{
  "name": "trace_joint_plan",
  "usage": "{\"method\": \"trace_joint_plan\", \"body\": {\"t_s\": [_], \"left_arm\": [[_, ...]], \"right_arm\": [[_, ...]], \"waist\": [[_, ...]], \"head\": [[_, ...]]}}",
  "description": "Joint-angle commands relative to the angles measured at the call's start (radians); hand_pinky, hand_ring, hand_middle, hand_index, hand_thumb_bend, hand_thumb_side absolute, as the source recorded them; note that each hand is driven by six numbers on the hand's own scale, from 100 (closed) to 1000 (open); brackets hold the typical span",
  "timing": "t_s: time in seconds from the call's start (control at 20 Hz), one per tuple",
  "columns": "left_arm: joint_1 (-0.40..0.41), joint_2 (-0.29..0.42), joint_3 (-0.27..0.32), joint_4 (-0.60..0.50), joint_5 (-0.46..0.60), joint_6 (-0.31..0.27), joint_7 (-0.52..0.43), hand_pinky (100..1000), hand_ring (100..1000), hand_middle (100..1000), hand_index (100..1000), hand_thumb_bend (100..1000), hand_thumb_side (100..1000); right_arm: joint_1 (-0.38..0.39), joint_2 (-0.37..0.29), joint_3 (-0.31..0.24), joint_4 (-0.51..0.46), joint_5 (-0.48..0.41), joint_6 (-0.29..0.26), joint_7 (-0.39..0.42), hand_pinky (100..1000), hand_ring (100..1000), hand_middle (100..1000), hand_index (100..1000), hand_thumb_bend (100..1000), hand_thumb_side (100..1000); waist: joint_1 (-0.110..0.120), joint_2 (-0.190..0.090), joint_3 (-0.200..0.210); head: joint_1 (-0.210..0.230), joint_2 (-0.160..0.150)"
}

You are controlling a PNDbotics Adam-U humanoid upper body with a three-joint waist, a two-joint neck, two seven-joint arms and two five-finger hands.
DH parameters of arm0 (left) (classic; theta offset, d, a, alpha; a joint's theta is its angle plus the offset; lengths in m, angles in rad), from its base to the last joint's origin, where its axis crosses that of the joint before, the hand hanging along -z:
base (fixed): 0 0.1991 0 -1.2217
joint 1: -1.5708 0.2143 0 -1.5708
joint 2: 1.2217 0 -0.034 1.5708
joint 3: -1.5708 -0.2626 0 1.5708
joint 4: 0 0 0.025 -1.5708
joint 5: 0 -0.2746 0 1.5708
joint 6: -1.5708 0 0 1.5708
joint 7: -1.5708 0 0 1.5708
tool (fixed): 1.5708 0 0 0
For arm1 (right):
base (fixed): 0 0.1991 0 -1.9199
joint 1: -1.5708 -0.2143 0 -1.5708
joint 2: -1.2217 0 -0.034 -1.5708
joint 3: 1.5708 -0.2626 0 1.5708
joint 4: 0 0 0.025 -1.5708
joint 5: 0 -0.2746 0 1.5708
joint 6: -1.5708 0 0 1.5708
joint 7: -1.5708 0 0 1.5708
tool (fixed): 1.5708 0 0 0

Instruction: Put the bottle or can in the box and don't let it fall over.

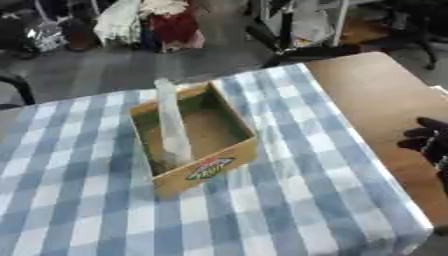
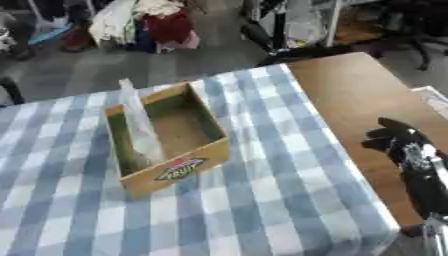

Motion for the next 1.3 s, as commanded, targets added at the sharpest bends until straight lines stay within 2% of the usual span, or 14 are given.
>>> {"method": "trace_joint_plan", "body": {"t_s": [0.05,0.2,0.4,0.65,1.05,1.3], "left_arm": [[0.038,-0.029,0.055,-0.047,0.053,0.037,0.051,789,789,806,973,109,964],[0.112,-0.101,0.099,-0.025,0.098,0.082,0.096,743,732,749,955,123,949],[0.212,-0.2,0.147,0.041,0.159,0.143,0.144,727,710,729,947,139,958],[0.333,-0.322,0.206,0.073,0.234,0.218,0.103,710,687,708,939,176,992],[0.519,-0.508,0.28,-0.07,0.349,0.332,0.057,707,678,699,930,192,995],[0.63,-0.541,0.282,-0.18,0.417,0.395,0.018,708,678,699,929,193,1000]], "right_arm": [[-0.015,-0.012,-0.013,-0.021,-0.004,-0.004,-0.011,803,664,653,835,100,819],[-0.019,-0.01,-0.022,-0.022,-0.001,-0.007,-0.019,803,664,652,835,100,820],[-0.018,-0.01,-0.029,-0.021,0.003,-0.01,-0.026,803,664,651,835,100,819],[-0.018,-0.004,-0.021,-0.022,0.007,-0.008,-0.02,804,666,652,835,100,812],[-0.005,0.003,-0.005,-0.018,0.004,-0.003,0.002,804,667,653,836,100,815],[0.012,0.0,0.001,-0.008,0.0,-0.004,0.014,803,666,652,837,100,821]], "waist": [[-0.009,0.004,0.01],[-0.015,0.017,0.024],[-0.015,0.025,0.04],[-0.018,0.018,0.042],[-0.023,-0.004,0.043],[-0.029,-0.012,0.053]], "head": [[-0.015,-0.022],[-0.017,-0.029],[-0.017,-0.019],[0.013,0.006],[0.07,0.057],[0.093,0.088]]}}
